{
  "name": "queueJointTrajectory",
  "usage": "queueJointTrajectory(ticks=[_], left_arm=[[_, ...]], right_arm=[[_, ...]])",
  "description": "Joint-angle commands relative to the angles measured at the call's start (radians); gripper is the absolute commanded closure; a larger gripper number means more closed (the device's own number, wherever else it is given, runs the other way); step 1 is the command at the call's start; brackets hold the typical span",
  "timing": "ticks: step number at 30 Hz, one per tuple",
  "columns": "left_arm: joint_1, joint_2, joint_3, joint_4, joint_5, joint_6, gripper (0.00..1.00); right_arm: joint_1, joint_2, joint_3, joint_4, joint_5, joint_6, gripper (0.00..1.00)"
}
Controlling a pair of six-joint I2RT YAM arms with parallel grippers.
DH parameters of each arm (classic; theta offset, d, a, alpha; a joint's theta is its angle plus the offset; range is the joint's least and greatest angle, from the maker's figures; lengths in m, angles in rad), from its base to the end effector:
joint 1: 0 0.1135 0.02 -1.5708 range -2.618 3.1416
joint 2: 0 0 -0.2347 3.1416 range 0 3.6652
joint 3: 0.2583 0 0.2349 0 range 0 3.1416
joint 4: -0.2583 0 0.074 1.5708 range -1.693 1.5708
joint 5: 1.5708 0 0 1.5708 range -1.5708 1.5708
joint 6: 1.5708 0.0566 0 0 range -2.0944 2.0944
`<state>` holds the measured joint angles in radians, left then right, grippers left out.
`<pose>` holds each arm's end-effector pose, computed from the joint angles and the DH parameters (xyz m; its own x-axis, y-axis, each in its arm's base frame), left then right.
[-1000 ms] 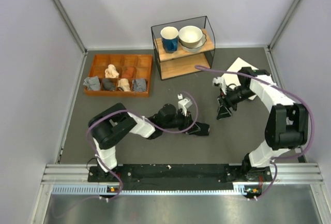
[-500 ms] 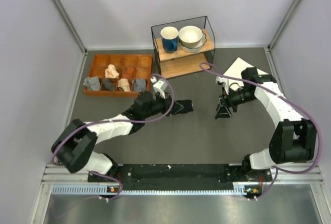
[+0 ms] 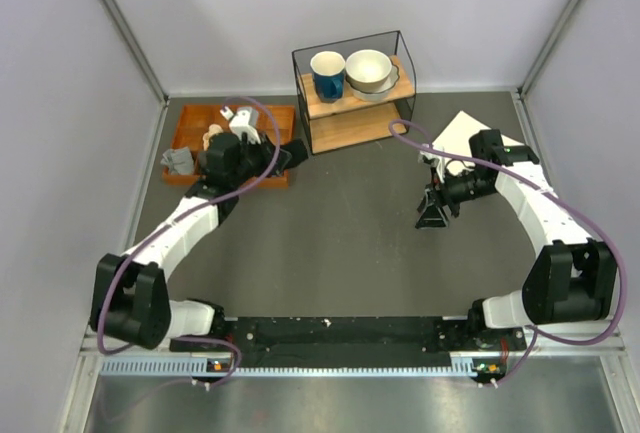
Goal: Roll the underwear
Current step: Place the underwear in the storage box.
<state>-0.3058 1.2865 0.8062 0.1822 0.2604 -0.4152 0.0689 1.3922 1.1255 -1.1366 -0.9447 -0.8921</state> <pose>0.2877 -0.1061 0.2493 -0.4683 -0.2609 -0.8442 0.3680 0.8110 -0.4548 0.2274 0.0617 0.2368 -0.4812 -0.4904 -0.7266 -0.8756 0.3083 0.3718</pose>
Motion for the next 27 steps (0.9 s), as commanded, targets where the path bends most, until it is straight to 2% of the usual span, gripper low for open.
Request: queueJointTrajectory(ticks=[1, 8, 14, 27], left_arm=[[0.095, 0.079, 0.140, -0.053, -0.004, 0.052, 1.00], [0.140, 0.345, 0.376, -0.081, -0.033, 0.099, 1.00], [0.165, 0.529, 0.514, -0.110, -0.033, 0.118, 1.00], [0.223, 0.766, 0.700, -0.212, -0.029, 0.099, 1.00]], right_arm=[[-0.007, -0.036, -0.001, 0.017, -0.036, 0.004, 0.38], [-0.007, -0.022, -0.003, 0.018, -0.036, -0.001, 0.38], [-0.007, 0.001, -0.004, 0.017, -0.026, -0.001, 0.38], [-0.006, 0.036, -0.007, 0.018, -0.011, -0.001, 0.38]])
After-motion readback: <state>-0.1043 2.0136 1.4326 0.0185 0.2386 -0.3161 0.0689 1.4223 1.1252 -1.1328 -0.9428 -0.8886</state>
